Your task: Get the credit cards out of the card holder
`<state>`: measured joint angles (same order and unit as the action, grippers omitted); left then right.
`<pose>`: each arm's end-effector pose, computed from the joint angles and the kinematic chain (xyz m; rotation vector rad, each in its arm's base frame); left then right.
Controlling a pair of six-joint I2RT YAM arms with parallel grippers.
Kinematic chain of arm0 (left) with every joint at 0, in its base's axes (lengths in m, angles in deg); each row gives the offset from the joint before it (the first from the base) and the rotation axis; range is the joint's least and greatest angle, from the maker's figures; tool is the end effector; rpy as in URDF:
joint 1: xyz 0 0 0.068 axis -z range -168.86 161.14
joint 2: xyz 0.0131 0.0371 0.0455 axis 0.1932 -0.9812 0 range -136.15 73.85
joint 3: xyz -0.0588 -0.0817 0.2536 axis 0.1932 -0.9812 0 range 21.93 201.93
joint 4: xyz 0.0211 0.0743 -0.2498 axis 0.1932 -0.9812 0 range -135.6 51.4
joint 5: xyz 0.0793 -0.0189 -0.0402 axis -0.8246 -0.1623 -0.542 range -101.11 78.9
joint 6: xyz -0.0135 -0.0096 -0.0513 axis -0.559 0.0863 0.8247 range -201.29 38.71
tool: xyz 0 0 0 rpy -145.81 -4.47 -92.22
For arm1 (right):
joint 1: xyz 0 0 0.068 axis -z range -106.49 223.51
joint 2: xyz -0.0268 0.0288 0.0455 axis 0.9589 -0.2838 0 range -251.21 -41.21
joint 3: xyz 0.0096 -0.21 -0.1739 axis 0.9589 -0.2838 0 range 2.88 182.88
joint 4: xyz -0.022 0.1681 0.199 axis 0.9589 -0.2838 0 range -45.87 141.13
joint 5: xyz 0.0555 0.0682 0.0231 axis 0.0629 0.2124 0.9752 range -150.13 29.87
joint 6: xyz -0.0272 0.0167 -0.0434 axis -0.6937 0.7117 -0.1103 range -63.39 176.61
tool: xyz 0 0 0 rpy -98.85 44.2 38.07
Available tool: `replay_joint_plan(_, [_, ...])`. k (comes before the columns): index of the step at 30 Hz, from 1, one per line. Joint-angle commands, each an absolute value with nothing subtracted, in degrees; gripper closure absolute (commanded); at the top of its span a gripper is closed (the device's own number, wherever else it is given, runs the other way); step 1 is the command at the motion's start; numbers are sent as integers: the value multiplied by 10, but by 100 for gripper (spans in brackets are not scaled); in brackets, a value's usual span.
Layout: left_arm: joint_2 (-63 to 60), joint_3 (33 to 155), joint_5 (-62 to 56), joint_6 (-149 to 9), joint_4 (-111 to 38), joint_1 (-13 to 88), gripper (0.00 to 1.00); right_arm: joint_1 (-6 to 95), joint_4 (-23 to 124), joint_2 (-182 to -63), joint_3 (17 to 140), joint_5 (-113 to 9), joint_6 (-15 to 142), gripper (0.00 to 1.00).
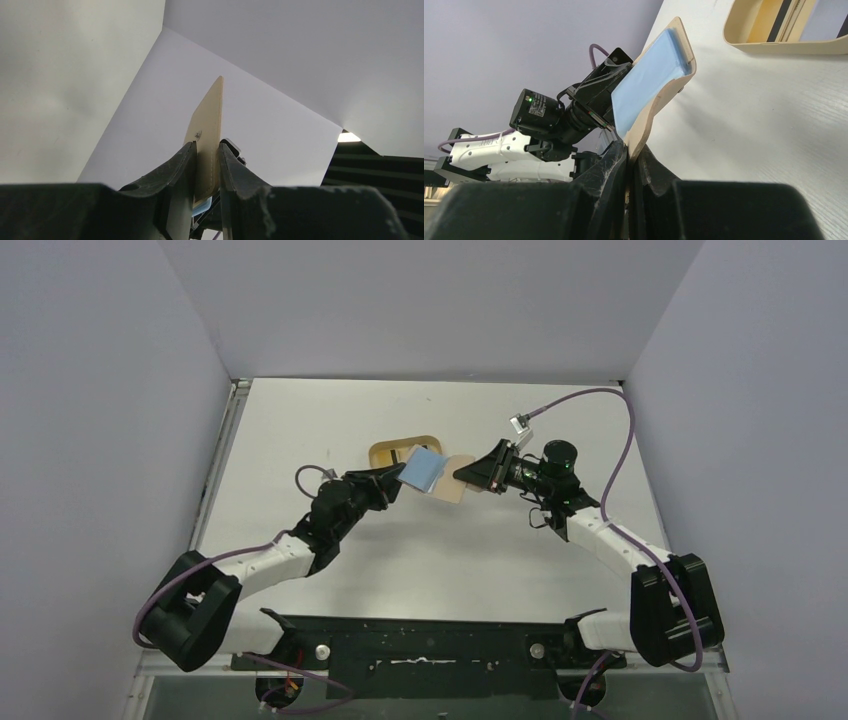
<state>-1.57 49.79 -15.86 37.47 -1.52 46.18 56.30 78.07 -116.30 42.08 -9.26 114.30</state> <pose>0.2234 -0.1530 0.2089 -1.5077 1.5699 -1.7422 0.2603 0.1095 0.2587 -0.0657 1.9986 1.6625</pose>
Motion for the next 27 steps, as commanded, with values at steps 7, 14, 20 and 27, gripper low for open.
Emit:
replay_joint_plan(7, [8,500,-180,359,-11,456,90,567,823,-1138,422,-78,1143,100])
replay_joint_plan(14, [26,500,-177,343,-37,441,100,568,825,-1140,417,-77,1144,100])
replay_joint_plan(20, [62,506,-171,308,-91,415,100,571,833,-1145,410,-76,1145,100])
replay_joint_plan(27, [101,514,-173,259,-151,397,100,570,847,-1151,398,-73,1148,100])
